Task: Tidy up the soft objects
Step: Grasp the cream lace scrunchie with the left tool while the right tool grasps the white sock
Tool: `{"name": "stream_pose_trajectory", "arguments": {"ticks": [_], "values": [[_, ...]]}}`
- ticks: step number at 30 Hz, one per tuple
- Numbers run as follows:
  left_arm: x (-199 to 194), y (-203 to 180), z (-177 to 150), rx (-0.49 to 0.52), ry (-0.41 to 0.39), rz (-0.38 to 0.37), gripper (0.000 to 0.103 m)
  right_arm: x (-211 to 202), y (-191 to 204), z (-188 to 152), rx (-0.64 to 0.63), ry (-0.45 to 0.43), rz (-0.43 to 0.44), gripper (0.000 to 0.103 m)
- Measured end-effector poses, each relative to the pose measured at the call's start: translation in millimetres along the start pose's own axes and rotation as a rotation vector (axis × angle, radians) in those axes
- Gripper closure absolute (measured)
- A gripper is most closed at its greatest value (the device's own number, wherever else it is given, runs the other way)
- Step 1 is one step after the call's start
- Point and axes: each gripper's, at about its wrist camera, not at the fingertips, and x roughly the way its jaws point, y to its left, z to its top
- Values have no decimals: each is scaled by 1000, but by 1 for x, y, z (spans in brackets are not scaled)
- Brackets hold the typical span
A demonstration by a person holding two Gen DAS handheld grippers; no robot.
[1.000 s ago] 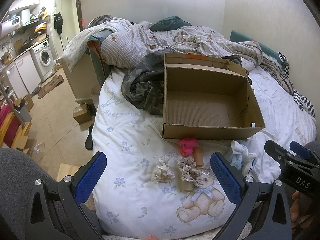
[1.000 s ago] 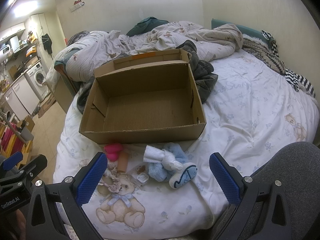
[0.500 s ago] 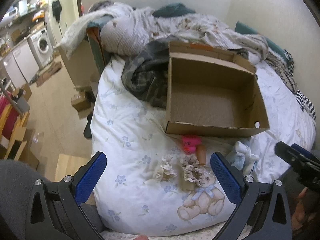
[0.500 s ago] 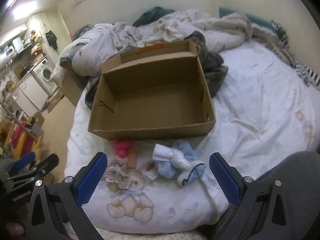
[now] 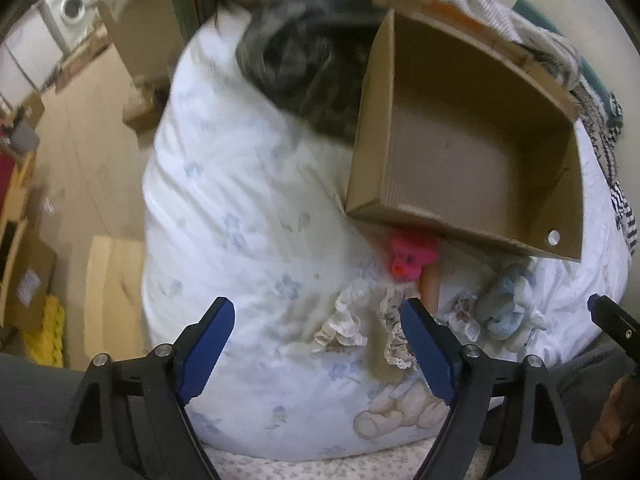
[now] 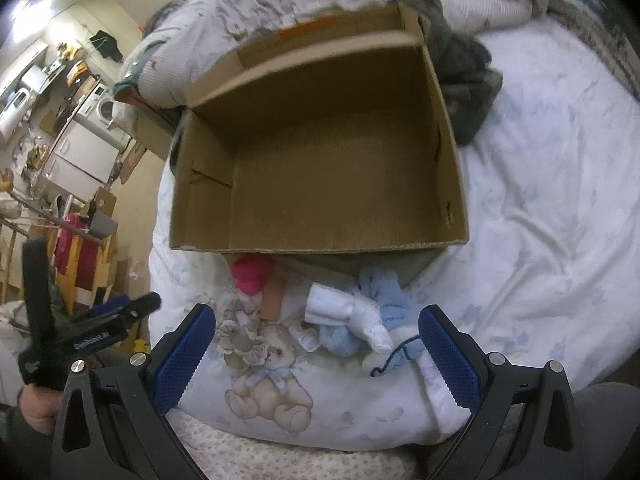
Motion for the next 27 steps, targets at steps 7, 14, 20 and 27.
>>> {"name": "stream_pose_trajectory", "arguments": {"ticks": [7,14,20,27], "values": [[41,-6,-5,-10,102,5,20,38,-16,1,63,108,29,0],[70,-4,-7,-22,162,-20,43,70,-13,3,15,171,-35,18],[84,2,-9,-44,183,-50,78,77,-12,3,-8,176,-60,60],[60,7,-14,-38,121,-104,90,51,-16,3,10,113,4,74]]}}
